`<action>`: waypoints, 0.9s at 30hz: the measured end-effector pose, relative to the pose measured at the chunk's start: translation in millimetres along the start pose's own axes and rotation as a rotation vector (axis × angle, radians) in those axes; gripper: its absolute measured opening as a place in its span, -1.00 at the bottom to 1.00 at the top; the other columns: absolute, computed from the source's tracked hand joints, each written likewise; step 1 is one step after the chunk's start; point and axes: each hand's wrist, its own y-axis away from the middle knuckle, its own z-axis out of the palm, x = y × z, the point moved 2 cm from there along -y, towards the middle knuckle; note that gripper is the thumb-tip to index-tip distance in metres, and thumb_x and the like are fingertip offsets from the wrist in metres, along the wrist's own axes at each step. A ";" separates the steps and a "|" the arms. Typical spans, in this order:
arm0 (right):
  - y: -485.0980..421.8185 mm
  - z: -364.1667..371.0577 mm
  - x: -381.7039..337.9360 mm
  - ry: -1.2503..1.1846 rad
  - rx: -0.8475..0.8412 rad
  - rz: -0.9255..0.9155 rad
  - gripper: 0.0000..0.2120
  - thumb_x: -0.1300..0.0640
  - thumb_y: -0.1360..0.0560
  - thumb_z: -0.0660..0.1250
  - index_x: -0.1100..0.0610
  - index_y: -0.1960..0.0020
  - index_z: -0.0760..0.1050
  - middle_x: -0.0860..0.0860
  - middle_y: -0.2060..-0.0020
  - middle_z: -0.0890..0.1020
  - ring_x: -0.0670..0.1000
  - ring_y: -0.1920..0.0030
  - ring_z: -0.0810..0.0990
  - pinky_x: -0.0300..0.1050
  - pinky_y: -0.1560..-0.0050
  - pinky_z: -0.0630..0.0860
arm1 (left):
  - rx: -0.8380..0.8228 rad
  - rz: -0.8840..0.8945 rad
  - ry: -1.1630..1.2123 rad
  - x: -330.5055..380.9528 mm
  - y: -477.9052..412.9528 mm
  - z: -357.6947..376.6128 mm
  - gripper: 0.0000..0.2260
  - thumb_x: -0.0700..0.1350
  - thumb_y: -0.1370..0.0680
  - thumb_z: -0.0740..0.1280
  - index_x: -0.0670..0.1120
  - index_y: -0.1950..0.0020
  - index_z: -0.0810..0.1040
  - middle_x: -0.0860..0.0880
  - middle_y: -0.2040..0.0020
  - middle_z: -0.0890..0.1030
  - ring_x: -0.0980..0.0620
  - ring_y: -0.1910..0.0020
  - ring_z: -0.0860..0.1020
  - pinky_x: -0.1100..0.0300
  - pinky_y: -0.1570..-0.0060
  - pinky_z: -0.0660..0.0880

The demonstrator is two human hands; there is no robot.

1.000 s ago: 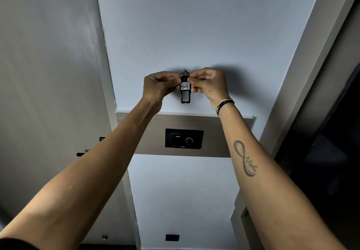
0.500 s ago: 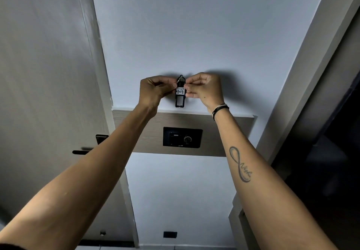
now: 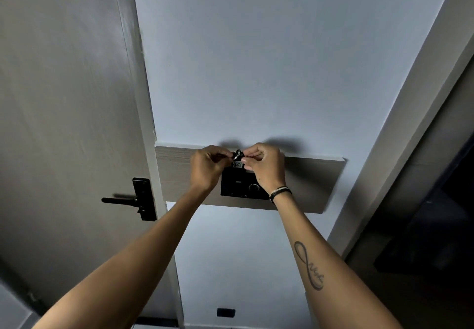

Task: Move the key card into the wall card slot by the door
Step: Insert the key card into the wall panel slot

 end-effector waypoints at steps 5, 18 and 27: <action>5.1 2.9 13.5 0.036 0.020 0.021 -0.88 0.43 -0.43 0.55 0.28 0.08 0.71 0.06 0.25 0.71 0.01 0.21 0.74 0.09 0.11 0.78 | 0.005 -0.007 -0.123 -6.7 6.6 4.2 -0.85 -0.33 -0.46 0.54 -0.08 0.13 0.79 0.06 0.18 0.76 0.14 0.16 0.74 0.17 0.01 0.66; 11.2 2.6 33.4 0.279 -0.001 -0.018 -0.95 0.26 -0.46 0.58 0.15 0.13 0.73 0.02 0.24 0.78 0.03 0.21 0.76 0.14 0.06 0.75 | -0.002 -0.005 -0.243 -18.0 15.0 10.6 -0.87 -0.32 -0.47 0.52 -0.11 0.11 0.80 -0.06 0.09 0.80 -0.05 0.12 0.74 -0.05 -0.03 0.68; 9.7 4.1 25.3 0.385 0.002 -0.033 -0.92 0.25 -0.44 0.58 0.11 0.17 0.74 0.01 0.25 0.78 0.02 0.25 0.74 0.06 0.06 0.74 | -0.001 -0.027 -0.244 -19.8 16.1 11.3 -0.89 -0.32 -0.49 0.50 -0.15 0.09 0.80 -0.10 0.08 0.80 -0.13 0.09 0.74 -0.09 -0.04 0.67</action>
